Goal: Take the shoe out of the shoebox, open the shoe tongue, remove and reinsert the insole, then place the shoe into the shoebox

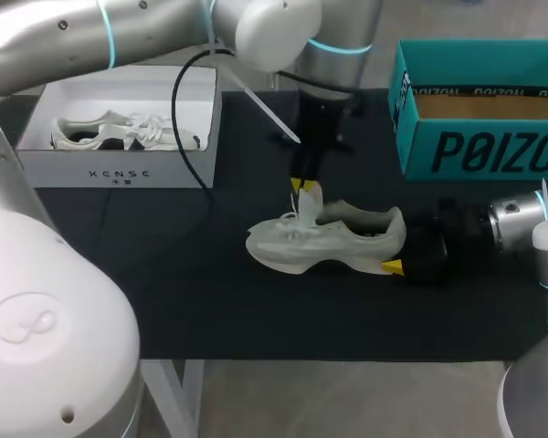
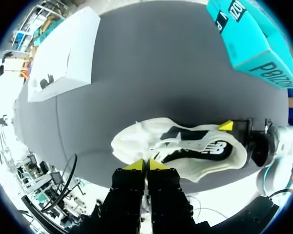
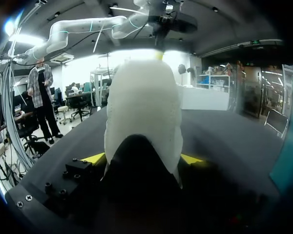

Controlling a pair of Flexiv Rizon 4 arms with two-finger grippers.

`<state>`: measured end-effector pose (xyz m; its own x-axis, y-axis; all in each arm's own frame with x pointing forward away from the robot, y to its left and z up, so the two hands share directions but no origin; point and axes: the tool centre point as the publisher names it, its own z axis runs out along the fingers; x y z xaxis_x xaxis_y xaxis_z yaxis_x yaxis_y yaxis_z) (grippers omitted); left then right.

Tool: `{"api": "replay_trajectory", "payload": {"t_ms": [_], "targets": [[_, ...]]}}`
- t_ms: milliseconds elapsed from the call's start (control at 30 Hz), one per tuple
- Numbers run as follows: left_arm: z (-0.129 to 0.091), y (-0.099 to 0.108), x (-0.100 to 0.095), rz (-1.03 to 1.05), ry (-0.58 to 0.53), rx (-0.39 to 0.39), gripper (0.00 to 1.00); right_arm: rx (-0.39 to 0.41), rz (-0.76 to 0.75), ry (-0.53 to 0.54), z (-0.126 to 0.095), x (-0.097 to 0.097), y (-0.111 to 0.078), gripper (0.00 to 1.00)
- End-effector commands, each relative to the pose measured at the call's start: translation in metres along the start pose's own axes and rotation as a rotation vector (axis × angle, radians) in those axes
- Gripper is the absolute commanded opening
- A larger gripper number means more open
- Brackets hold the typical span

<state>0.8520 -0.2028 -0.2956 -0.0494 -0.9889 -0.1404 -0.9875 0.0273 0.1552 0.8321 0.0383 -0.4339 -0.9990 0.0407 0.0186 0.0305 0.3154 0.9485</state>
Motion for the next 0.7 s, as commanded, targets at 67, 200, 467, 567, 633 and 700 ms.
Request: {"api": "replay_trajectory", "payload": {"t_ms": [67, 200, 467, 567, 633, 700], "targets": [[0.011, 0.001, -0.003, -0.015, 0.099, -0.088, 0.11, 0.003, 0.001, 0.000, 0.004, -0.001, -0.002, 0.00], [0.017, 0.003, 0.008, -0.023, 0.120, -0.136, 0.49, 0.003, 0.001, 0.000, 0.004, -0.001, -0.002, 0.00], [0.024, 0.006, 0.027, 0.007, 0.120, -0.172, 0.48, 0.003, 0.001, 0.000, 0.004, -0.001, -0.002, 0.00], [0.026, 0.007, 0.030, 0.016, 0.113, -0.175, 0.00, 0.003, 0.001, 0.000, 0.004, -0.001, -0.002, 0.00], [0.027, 0.007, 0.030, 0.021, 0.108, -0.172, 0.00, 0.003, 0.001, 0.000, 0.004, -0.001, -0.002, 0.00], [0.025, 0.007, 0.029, 0.022, 0.111, -0.173, 0.00, 0.003, 0.001, 0.000, 0.004, -0.001, -0.002, 0.00]]}}
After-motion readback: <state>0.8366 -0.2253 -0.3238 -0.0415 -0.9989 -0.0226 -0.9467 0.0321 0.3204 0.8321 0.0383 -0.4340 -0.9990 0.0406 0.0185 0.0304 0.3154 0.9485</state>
